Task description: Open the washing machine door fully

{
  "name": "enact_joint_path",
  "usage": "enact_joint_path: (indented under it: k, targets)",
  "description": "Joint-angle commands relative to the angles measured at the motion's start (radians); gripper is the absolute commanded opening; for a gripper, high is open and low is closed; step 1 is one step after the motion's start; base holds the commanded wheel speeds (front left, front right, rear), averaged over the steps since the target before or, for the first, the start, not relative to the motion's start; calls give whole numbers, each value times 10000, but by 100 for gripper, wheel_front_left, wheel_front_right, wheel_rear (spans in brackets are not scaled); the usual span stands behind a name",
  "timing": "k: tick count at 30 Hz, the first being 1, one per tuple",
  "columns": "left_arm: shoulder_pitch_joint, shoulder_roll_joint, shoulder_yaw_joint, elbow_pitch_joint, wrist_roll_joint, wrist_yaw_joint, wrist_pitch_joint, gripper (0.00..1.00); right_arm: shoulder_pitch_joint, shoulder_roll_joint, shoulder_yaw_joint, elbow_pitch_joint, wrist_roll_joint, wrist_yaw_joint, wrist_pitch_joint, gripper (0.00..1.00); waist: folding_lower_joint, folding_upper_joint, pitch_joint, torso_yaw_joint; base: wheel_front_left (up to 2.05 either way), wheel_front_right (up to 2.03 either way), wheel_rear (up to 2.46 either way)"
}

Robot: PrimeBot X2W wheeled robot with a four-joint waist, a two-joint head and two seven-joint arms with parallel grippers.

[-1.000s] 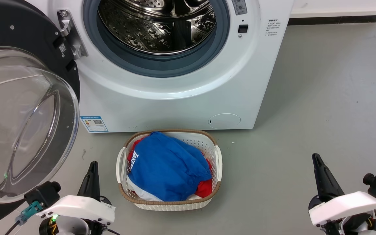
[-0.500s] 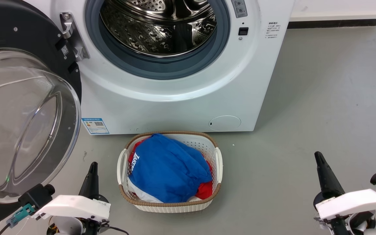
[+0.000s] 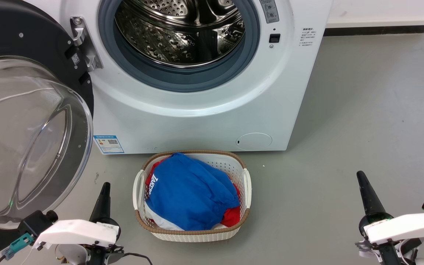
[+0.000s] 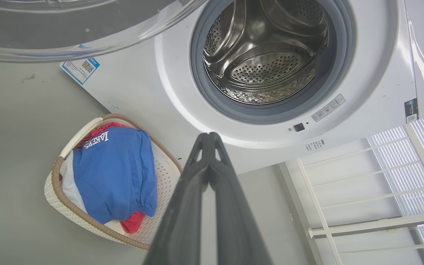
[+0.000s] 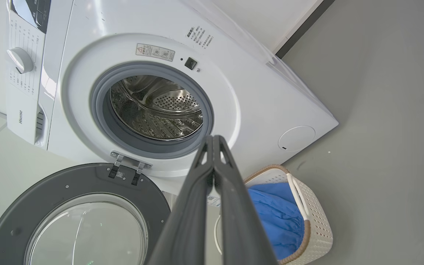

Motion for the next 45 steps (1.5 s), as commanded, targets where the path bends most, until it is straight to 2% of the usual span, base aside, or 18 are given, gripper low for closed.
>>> enact_joint_path:
  k: [1, 45]
  targets:
    - [-201, -16, 87, -109, -225, -66, 50, 0, -233, -70, -38, -44, 264, 1, 20, 0, -1, 0, -9, 2, 0, 0, 0]
    - [-208, -459, 797, -115, -3897, -530, 1121, 0, -511, -30, -384, 515, 4486, 1, 594, 0, -1, 0, -359, 77, 0, 0, 0]
